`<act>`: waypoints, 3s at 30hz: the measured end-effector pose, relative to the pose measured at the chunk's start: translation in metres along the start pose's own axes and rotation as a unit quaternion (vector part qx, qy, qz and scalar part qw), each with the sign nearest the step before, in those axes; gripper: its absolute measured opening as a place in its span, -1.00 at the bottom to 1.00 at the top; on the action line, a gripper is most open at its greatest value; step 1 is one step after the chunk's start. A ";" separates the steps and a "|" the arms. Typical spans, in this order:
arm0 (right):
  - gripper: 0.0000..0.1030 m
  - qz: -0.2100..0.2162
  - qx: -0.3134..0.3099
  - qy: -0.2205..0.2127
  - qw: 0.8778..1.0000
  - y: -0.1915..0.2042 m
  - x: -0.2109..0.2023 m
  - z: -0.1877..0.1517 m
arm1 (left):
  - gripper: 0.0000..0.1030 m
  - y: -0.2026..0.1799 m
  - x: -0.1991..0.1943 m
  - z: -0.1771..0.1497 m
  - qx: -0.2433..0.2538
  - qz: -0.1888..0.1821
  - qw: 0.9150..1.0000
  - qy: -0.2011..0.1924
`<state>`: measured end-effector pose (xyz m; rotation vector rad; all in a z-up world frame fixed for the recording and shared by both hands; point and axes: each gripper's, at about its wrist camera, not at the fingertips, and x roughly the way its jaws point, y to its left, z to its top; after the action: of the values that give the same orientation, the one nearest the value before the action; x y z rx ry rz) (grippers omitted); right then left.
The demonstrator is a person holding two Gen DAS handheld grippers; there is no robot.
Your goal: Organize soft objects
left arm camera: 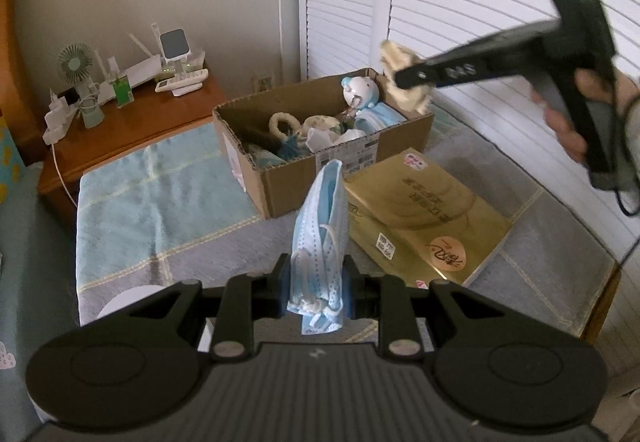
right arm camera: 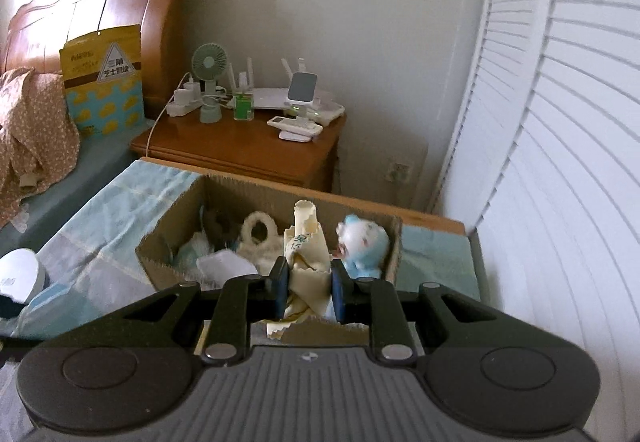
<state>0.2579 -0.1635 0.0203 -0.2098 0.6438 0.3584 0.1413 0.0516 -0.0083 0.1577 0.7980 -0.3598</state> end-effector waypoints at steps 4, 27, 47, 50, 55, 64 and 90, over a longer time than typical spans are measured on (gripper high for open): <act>-0.49 0.001 -0.007 0.001 1.000 0.003 0.017 0.011 | -0.54 0.002 0.001 0.001 -0.003 -0.001 1.000 -0.001; 1.00 -0.002 0.041 -0.028 0.999 0.016 -0.056 -0.050 | -0.54 0.000 0.042 0.099 0.057 -0.002 0.998 -0.018; 1.00 -0.013 0.051 -0.033 0.998 0.010 -0.075 -0.058 | 0.77 -0.004 0.126 0.142 0.114 0.059 0.992 -0.011; 1.00 -0.010 0.055 -0.033 0.998 0.010 -0.077 -0.059 | 0.88 -0.005 0.110 0.140 0.105 0.054 0.993 -0.020; 1.00 -0.023 0.068 -0.028 0.997 0.011 -0.084 -0.058 | 0.95 -0.006 0.074 0.128 0.076 0.059 0.994 -0.048; 1.00 -0.092 0.125 0.024 0.988 0.006 -0.091 -0.054 | 0.99 -0.031 0.004 0.077 0.007 0.097 0.992 -0.085; 1.00 -0.112 0.140 0.020 0.984 0.035 -0.137 -0.065 | 0.99 -0.068 -0.060 0.015 -0.125 0.142 0.980 -0.057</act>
<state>0.1077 -0.1867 0.0514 -0.0191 0.6949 0.0455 0.0872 -0.0004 0.0456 0.0142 0.6890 0.0018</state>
